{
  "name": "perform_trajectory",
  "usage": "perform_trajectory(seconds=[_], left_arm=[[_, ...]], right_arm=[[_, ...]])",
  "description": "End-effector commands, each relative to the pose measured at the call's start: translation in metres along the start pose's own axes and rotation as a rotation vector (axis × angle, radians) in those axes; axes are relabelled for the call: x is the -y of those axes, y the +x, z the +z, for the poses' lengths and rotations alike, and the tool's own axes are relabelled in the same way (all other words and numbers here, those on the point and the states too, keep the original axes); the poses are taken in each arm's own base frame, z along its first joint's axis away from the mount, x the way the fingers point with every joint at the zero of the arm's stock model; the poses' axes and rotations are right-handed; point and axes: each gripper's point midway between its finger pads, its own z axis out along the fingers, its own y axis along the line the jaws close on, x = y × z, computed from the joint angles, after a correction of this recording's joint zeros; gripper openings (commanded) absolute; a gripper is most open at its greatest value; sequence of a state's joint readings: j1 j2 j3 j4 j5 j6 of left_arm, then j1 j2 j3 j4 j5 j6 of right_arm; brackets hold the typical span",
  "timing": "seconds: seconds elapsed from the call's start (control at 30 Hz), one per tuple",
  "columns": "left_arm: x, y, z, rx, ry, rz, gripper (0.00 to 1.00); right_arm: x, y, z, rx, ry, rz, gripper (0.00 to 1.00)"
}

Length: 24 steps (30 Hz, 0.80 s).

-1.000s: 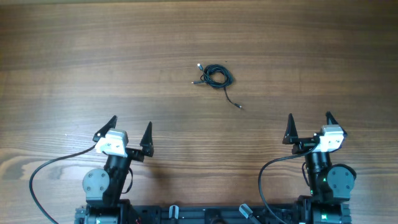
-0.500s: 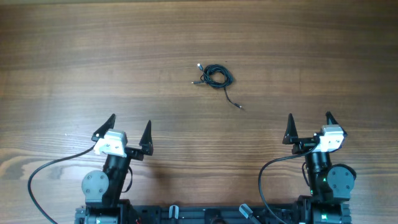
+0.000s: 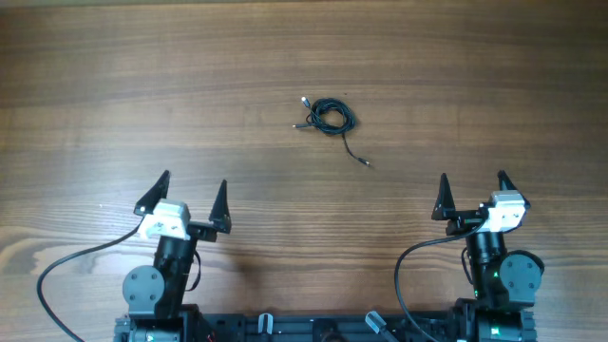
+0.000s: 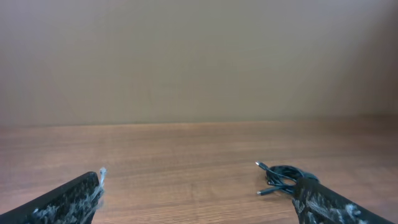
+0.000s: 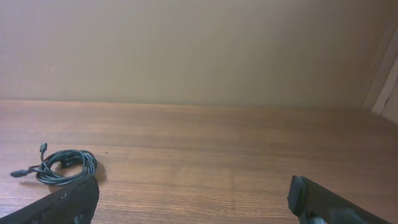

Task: Untangle cables

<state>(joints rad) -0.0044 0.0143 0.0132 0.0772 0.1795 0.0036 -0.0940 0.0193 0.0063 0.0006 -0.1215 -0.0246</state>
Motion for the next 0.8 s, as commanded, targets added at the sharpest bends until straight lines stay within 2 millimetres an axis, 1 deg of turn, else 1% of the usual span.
perform_trajectory(seconds=[0.0,0.07,0.1,0.17,0.2,0.23,0.3,0.37,0.4,0.5,0.57,0.6,0.77], left_arm=[[-0.005,0.001,0.000,0.003,-0.028,0.020,1.00],[-0.004,-0.004,0.000,0.024,-0.022,0.023,1.00],[-0.002,-0.012,0.000,0.058,-0.012,0.029,1.00],[-0.005,-0.015,-0.001,0.068,-0.031,0.031,1.00],[-0.010,-0.012,-0.001,0.057,-0.057,0.028,1.00],[-0.010,-0.007,0.000,0.036,-0.058,0.023,1.00],[-0.001,0.005,0.000,-0.013,-0.003,0.016,1.00],[0.010,0.010,0.000,-0.036,0.058,0.011,1.00],[0.012,0.009,0.000,-0.028,0.070,0.013,1.00],[0.018,-0.005,-0.001,0.027,0.106,0.019,1.00],[0.017,-0.013,-0.001,0.058,0.097,0.026,1.00],[0.017,-0.013,-0.001,0.059,0.096,0.024,1.00],[0.017,-0.022,-0.002,0.064,0.101,-0.155,1.00]], right_arm=[[0.002,-0.003,0.000,0.013,0.013,-0.003,1.00],[0.002,-0.003,0.000,0.013,0.013,-0.002,1.00],[0.002,-0.003,0.000,0.013,0.013,-0.003,1.00],[0.002,-0.003,0.000,0.013,0.013,-0.003,1.00],[0.002,-0.003,0.000,0.013,0.013,-0.002,1.00],[0.002,-0.003,0.000,0.013,0.013,-0.003,1.00],[0.002,-0.003,0.000,0.013,0.013,-0.003,1.00],[0.002,-0.003,0.000,0.013,0.013,-0.003,1.00],[0.002,-0.003,0.000,0.013,0.013,-0.002,1.00],[0.002,-0.003,0.000,0.013,0.013,-0.003,1.00],[0.002,-0.003,0.000,0.013,0.013,-0.002,1.00],[0.002,-0.003,0.000,0.013,0.013,-0.003,1.00],[0.002,-0.003,0.000,0.013,0.013,-0.003,1.00]])
